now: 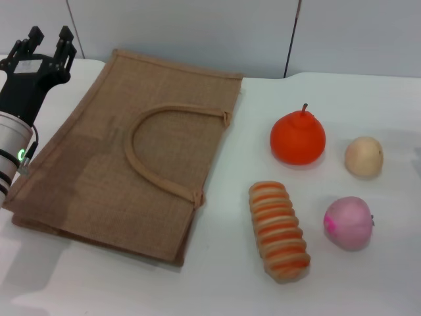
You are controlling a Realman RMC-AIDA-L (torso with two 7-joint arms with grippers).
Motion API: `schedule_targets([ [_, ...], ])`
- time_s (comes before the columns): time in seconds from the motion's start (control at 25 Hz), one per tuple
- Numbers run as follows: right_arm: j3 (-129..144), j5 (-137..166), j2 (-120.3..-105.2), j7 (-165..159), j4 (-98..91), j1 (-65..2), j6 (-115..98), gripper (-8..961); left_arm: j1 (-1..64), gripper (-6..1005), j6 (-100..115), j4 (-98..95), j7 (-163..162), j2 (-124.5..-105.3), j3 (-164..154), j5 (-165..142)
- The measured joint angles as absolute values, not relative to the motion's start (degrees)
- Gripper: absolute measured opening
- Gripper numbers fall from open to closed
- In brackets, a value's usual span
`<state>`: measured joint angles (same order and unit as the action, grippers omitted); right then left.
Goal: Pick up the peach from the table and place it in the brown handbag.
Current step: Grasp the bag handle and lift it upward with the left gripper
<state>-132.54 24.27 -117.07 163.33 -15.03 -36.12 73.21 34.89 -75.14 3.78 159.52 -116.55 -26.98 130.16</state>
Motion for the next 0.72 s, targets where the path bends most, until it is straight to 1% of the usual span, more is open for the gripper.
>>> schedule_targets([
  [0.72,-132.5,24.3,-117.07,163.2,-15.0,-36.1,73.2,860,34.9,559,-75.1,3.8,159.5,-116.45,-27.0,130.3],
])
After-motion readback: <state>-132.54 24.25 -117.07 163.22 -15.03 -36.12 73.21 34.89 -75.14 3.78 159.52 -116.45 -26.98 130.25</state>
